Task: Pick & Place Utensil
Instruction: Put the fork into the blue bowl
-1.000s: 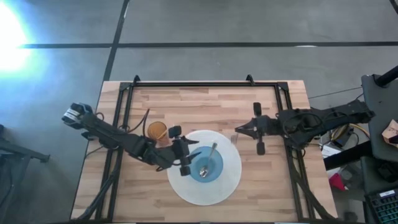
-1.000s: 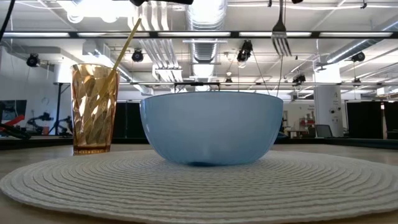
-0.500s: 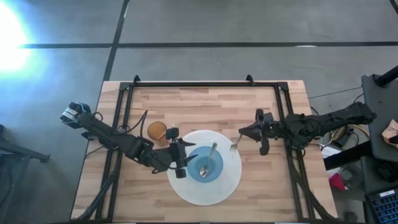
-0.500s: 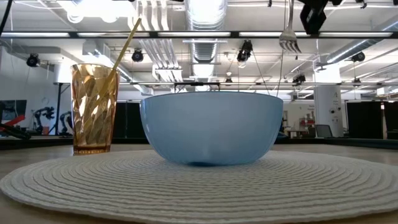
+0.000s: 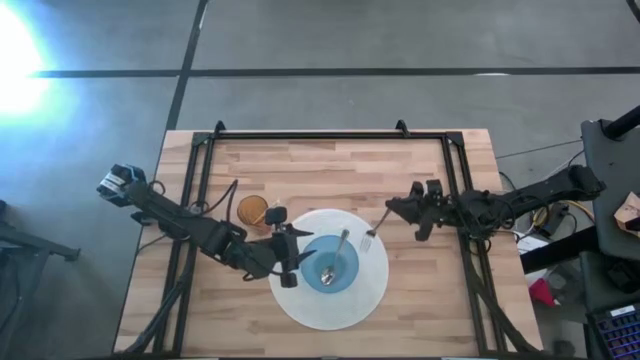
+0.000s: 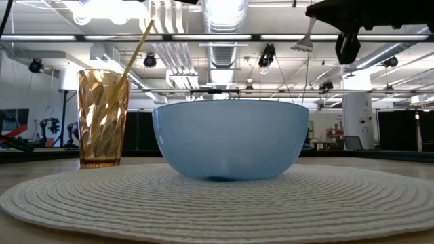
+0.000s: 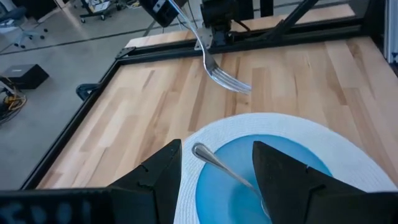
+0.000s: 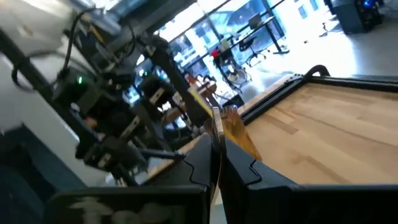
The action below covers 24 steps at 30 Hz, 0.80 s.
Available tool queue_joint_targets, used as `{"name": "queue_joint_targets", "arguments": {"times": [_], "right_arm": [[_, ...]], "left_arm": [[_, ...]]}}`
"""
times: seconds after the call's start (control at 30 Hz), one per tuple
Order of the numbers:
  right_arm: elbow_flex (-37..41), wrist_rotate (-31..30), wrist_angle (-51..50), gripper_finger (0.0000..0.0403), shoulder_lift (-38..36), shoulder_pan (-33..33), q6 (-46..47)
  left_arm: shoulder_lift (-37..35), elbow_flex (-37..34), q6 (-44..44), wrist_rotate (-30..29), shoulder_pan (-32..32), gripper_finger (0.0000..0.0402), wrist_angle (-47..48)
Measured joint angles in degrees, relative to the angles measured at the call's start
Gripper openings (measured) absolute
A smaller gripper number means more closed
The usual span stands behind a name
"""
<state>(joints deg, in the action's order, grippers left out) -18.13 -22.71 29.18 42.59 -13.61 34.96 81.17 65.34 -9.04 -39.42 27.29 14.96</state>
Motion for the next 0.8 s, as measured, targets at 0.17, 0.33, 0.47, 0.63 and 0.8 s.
{"name": "queue_joint_targets", "arguments": {"times": [0.17,0.33,0.47,0.63,0.8], "right_arm": [[2.69,-2.86,4.94,0.0008,1.8,-0.11,4.34],[2.78,-3.22,9.35,0.0008,6.77,-0.3,7.2],[-0.54,-4.69,9.36,0.0008,11.53,-1.54,6.79],[-4.48,-7.51,9.23,0.0008,16.6,-3.62,5.72],[-7.43,-12.5,9.16,0.0008,21.08,-6.82,5.57]], "left_arm": [[0.0,0.0,-0.11,0.0,0.04,0.0191,1.69],[0.0,0.0,-0.29,0.0,0.07,0.019,2.62],[0.0,0.01,-0.36,0.01,0.1,0.019,3.97],[0.0,0.0,-0.93,0.02,0.22,0.0191,4.74],[0.0,0.0,-1.05,0.02,0.58,0.0191,5.02]]}}
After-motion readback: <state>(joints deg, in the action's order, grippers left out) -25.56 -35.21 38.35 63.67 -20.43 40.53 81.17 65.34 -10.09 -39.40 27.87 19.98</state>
